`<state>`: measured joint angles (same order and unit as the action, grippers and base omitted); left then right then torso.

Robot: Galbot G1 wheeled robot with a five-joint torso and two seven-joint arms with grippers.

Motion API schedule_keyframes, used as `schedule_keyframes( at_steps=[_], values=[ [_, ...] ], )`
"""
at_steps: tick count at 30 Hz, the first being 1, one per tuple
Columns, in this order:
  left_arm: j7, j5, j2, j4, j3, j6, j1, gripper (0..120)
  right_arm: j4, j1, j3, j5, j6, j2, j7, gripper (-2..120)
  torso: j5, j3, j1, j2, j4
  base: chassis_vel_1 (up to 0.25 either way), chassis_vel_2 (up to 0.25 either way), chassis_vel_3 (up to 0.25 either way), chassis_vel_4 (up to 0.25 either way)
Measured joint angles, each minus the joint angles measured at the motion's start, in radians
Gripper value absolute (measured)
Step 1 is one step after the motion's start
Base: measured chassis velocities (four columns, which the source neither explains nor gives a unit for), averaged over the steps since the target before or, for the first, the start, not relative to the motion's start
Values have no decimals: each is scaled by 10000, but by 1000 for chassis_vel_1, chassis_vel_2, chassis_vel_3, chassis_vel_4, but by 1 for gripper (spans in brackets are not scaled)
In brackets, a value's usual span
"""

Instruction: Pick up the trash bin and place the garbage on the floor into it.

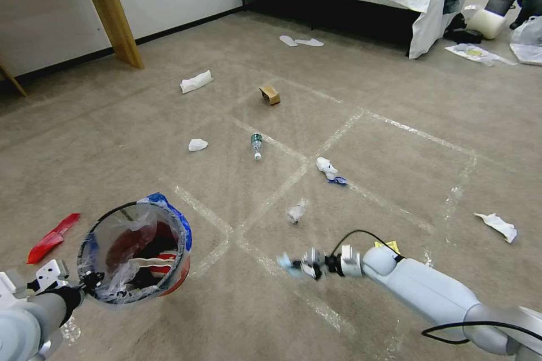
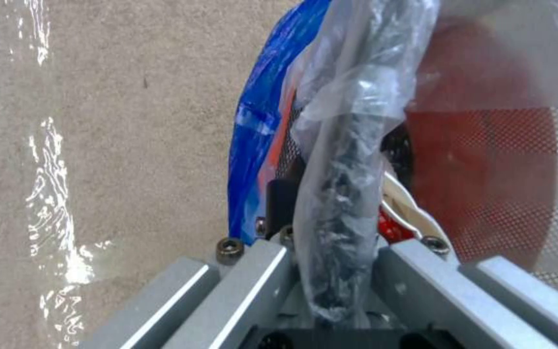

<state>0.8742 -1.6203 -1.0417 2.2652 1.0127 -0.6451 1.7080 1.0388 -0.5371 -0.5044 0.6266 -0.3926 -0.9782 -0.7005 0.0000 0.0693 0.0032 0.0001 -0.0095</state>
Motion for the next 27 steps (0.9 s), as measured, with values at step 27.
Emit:
schedule_keyframes(
  at_steps=[27],
  values=[
    [-162,-645,355,2,-391,170,-556,0,5578,1754,425,2986,1035,-312,-524,0,-1,0,0,-1,1,0,0,0,0]
  ],
)
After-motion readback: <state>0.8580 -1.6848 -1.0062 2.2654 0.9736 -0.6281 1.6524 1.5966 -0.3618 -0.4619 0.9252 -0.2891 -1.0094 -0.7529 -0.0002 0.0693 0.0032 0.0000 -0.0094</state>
